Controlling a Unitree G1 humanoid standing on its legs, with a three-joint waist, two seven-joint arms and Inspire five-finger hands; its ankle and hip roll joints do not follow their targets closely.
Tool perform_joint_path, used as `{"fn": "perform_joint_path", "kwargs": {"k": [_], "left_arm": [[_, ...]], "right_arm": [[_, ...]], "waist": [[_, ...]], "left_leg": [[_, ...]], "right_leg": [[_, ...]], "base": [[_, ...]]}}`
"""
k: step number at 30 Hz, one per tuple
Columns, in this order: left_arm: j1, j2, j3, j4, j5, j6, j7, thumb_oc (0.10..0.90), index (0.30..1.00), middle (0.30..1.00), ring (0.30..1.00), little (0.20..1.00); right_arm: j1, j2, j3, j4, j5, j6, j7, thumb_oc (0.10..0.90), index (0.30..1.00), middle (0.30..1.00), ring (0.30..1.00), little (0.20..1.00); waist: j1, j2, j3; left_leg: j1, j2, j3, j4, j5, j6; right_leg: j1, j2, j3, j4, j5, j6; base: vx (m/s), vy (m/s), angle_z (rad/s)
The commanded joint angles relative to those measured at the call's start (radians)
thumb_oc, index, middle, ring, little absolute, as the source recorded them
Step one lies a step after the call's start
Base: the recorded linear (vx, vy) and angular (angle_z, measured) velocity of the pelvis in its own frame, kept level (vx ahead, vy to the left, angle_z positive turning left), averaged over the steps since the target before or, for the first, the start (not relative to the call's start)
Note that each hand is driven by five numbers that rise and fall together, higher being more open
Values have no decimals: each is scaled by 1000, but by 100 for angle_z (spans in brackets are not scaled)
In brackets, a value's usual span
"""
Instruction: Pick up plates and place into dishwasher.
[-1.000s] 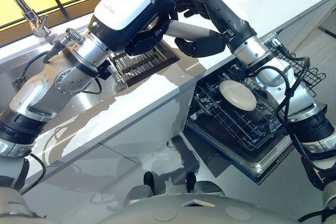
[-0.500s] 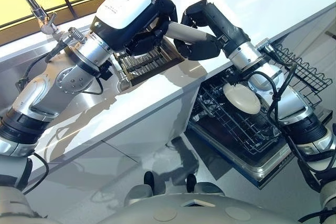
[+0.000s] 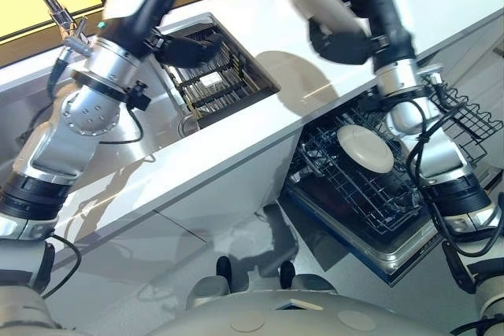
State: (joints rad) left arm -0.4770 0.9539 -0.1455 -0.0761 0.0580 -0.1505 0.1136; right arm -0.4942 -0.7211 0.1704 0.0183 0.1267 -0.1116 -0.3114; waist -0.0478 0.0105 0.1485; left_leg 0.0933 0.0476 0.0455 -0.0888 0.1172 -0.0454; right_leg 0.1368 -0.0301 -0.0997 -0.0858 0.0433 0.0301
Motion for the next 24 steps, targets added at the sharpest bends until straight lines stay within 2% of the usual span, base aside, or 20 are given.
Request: {"fn": "perform_joint_path", "kwargs": {"k": [1,6,10,17,21,24], "left_arm": [[8,54,157,59,-69,-17,94,800,900,900,900,900],[106,32,252,75,-68,-25,101,800,900,900,900,900],[153,37,294,82,-66,-16,103,800,900,900,900,900],[193,43,338,101,-69,4,120,800,900,900,900,900],[208,45,349,127,-66,3,126,800,900,900,900,900],[210,53,351,146,-72,6,127,800,900,900,900,900]], "right_arm": [[20,-45,-204,-4,-7,-105,-121,100,300,300,300,200],[217,-35,-356,60,29,-83,-101,100,300,300,300,200],[345,-25,-408,110,31,-53,-27,100,300,300,300,200],[452,34,-396,142,44,-53,112,100,300,300,300,200],[490,62,-362,139,84,-71,237,100,300,300,300,200],[498,52,-337,123,137,-64,369,100,300,300,300,200]], "waist": [[-1,22,-86],[-21,25,-88],[-43,28,-83],[-73,33,-69],[-83,32,-57],[-85,28,-47]], "left_leg": [[21,-58,27,7,-106,25],[24,-61,37,4,-111,29],[26,-60,54,3,-113,33],[30,-57,77,4,-113,36],[29,-56,86,7,-112,36],[26,-54,91,9,-111,34]], "right_leg": [[-64,44,-32,150,-110,51],[-69,42,-29,156,-114,53],[-76,40,-24,162,-115,54],[-90,39,-21,187,-124,56],[-97,38,-24,200,-130,56],[-101,38,-32,207,-132,56]], "base": [[0,0,0],[11,13,-2],[4,8,-3],[3,4,-8],[-4,-16,-11],[-8,-35,-2]]}}
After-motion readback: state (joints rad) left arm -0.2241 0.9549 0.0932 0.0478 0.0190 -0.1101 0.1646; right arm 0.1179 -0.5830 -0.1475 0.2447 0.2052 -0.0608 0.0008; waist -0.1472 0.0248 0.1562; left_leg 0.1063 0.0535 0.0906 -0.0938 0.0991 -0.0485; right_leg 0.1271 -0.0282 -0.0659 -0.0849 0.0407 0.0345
